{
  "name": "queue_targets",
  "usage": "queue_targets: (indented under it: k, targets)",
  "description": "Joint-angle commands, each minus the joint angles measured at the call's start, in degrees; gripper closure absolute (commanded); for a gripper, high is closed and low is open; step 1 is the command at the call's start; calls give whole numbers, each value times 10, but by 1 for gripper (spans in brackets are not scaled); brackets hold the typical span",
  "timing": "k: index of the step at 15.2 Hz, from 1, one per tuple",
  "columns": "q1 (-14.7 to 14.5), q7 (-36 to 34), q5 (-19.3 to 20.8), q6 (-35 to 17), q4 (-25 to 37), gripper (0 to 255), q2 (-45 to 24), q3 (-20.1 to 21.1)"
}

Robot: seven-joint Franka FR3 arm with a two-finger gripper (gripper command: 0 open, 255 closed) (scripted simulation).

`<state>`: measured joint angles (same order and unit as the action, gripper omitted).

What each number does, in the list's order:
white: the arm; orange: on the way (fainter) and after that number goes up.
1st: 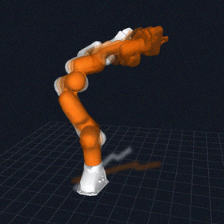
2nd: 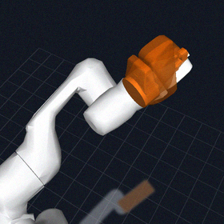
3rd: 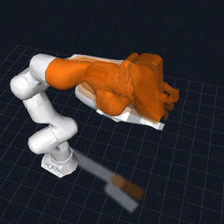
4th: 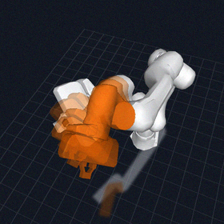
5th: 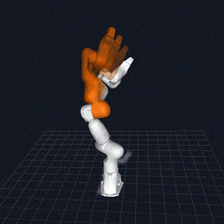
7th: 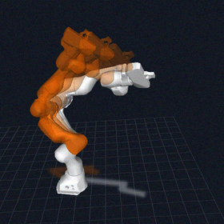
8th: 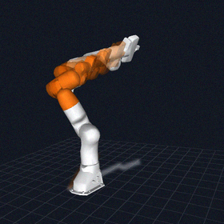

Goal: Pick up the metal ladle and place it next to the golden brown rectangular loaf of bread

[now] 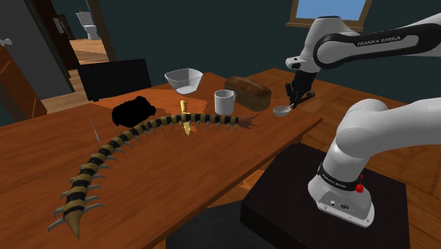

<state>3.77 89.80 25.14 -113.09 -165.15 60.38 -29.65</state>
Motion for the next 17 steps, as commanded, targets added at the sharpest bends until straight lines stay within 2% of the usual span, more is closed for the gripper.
queue_targets:
  k: [1, 12, 17]
  targets:
    - [5, 0, 8, -17, -14, 255, -3, -7]
    - [22, -1, 57, -125, -73, 255, -56, -54]
    - [22, -1, 57, -125, -73, 255, -56, -54]
